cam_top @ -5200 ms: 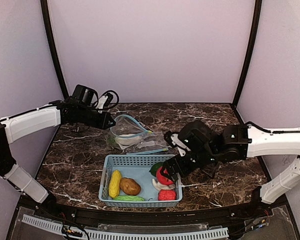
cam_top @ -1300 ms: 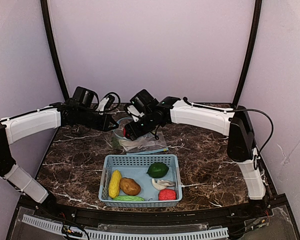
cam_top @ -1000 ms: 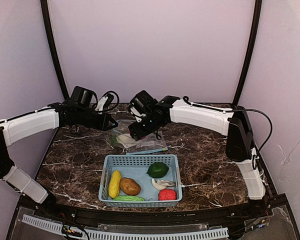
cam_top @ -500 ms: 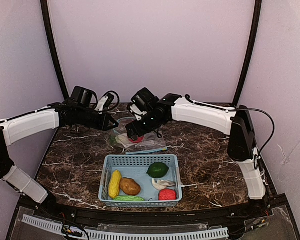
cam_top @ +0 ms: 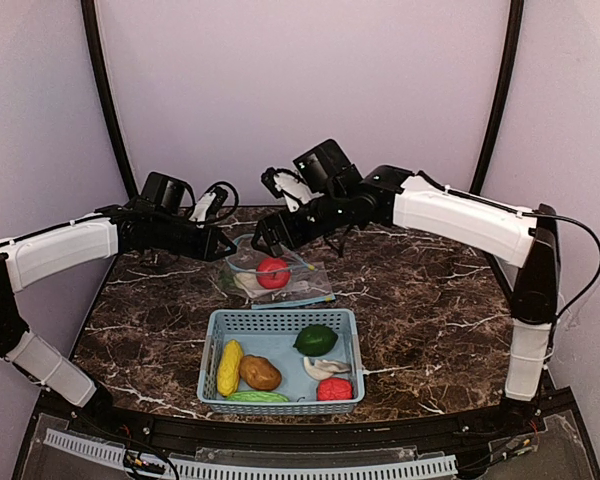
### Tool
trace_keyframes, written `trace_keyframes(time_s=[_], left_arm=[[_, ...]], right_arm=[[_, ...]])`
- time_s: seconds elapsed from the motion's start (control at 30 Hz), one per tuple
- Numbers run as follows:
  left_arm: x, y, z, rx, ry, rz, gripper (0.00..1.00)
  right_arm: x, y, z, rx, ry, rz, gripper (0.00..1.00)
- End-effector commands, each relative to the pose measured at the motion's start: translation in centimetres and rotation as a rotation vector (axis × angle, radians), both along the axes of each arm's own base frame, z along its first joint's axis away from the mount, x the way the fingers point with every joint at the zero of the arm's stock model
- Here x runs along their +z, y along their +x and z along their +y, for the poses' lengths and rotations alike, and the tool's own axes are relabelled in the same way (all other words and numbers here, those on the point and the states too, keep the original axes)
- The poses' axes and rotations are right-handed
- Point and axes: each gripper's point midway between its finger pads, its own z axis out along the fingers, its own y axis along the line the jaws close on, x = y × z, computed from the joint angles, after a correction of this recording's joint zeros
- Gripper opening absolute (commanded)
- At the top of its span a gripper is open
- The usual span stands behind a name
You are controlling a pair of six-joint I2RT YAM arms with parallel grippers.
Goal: Place the food in the zip-top bag and seal the zipper
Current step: Place the fake fruit in the zipper food storage bag, then adjust the fake fruit in the zipper food storage bag.
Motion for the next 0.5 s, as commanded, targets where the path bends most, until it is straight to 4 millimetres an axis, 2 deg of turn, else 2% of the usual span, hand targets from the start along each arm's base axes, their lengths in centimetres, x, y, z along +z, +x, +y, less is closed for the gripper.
trace_keyframes(time_s=[0.0, 0.27, 0.47], left_arm=[[-0.3, 0.1, 0.0, -0.005, -0.005, 0.002, 0.01], [-0.2, 0.0, 0.0, -0.009, -0.010, 0.003, 0.01], [-0.2, -0.1, -0.1, -0.014, -0.015, 0.008, 0.01]], right_arm=[[-0.5, 1.8, 0.0, -0.044, -0.001, -0.073, 0.99], [-4.1, 5.9, -0.2, -0.175, -0.167, -0.122, 0.99], [-6.7, 6.6, 1.4, -0.141, -0.178, -0.086, 0.98]])
